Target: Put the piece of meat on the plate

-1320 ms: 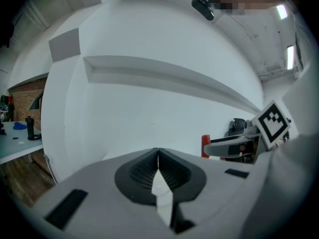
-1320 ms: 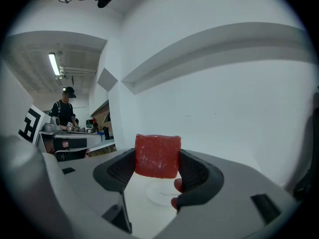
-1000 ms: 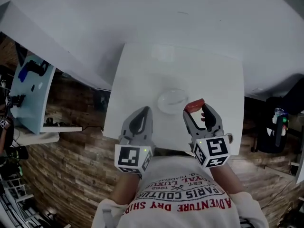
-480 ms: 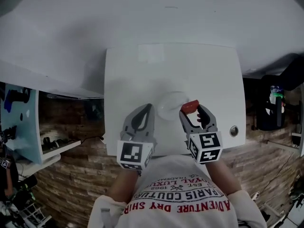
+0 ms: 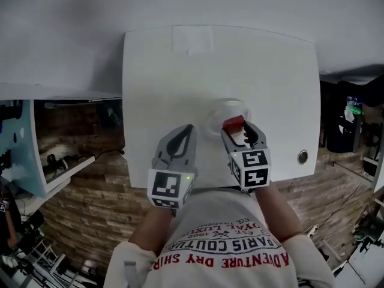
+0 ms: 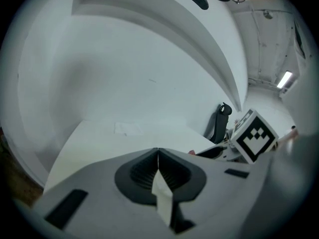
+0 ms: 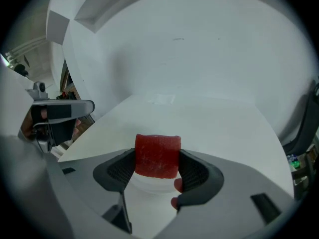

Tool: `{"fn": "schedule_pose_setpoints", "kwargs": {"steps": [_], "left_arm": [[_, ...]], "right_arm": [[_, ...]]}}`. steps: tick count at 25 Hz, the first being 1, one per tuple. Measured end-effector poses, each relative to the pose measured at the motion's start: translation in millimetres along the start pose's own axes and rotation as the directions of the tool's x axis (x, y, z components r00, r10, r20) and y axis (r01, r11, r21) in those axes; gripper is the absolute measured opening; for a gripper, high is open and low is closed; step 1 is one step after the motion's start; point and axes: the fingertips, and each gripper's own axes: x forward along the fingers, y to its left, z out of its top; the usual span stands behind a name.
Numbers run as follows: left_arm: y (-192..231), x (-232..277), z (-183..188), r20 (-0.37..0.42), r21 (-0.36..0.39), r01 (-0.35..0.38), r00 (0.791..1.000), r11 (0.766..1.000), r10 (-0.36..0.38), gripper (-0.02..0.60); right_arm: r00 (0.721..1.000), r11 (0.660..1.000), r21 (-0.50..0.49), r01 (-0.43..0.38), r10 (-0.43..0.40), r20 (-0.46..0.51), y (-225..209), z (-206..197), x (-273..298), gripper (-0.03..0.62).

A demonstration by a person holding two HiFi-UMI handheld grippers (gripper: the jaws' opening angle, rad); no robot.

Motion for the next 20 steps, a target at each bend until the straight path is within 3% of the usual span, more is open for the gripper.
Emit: {"fn": "schedule_pose_setpoints", "kwargs": {"steps": [8, 15, 20], "left_arm": [[11, 4, -21, -0.037, -0.020, -0.021, 0.999, 1.000, 0.020, 0.008], [16, 4, -27, -0.060, -0.036, -0.031, 0.998, 0.999, 0.029, 0.008], [14, 6, -30, -0.071, -0.023, -0.016, 0.997, 1.000, 0.014, 0.008]], "right_arm": [[0.993, 0.999, -0.051, -0.008, 0.002, -0.121, 0, -20, 33, 0.278], [0.989, 0.998, -0.069, -0.011, 0.001, -0.146, 4, -20, 42, 0.277], [0.989, 0.999, -0.027, -0.017, 0.013, -0.146, 5, -20, 46, 0.273]]}}
